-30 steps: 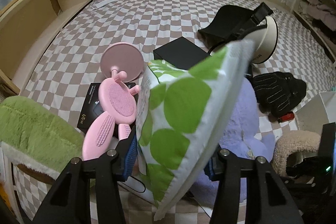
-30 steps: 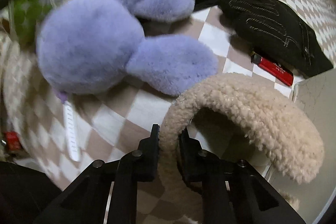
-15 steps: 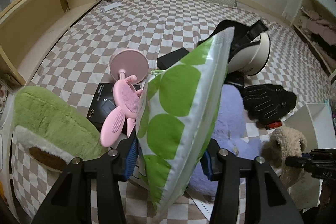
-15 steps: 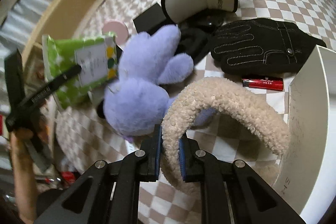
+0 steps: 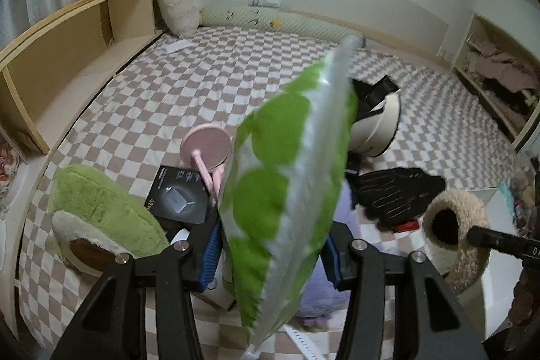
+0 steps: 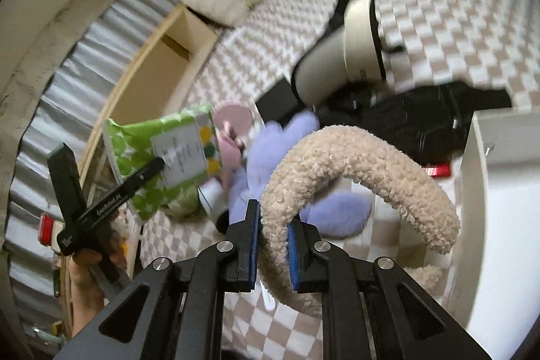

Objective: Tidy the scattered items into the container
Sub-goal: 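Carry the tissue pack with the left tool while the right carries the earmuff to the box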

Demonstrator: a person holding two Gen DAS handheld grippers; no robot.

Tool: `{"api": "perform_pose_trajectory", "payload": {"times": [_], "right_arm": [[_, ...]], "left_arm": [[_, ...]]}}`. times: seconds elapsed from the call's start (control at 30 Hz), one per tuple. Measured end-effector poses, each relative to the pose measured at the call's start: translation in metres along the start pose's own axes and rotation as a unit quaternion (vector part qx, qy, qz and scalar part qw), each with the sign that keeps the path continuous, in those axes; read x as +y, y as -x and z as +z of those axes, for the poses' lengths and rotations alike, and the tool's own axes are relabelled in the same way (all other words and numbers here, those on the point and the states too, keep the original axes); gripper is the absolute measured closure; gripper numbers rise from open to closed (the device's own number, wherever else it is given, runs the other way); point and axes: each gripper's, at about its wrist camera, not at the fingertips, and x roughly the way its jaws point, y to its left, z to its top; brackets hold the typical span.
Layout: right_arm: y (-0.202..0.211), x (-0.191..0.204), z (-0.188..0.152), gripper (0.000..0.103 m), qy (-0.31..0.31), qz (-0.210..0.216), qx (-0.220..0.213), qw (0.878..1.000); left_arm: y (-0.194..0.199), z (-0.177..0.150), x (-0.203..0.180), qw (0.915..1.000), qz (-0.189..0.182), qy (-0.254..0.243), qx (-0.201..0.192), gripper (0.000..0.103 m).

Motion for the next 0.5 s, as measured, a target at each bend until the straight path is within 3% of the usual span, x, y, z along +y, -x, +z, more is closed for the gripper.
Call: {"api": "perform_pose_trajectory", "payload": {"times": [0.27,0.5], "right_arm": [[0.052,0.005,0.011,0.087,0.01,0.018,-0.1,0.995],[0.103,-0.013,0.013,0.087,-0.018,0.023,-0.175,0.984]], "left_arm": [[0.019,0.008,-0.034,0.9983,-0.041,-0.024,-0.034,0.056],[0.033,0.015,-0.07,0.9938,-0.08,-0.047,-0.06,0.056]]}}
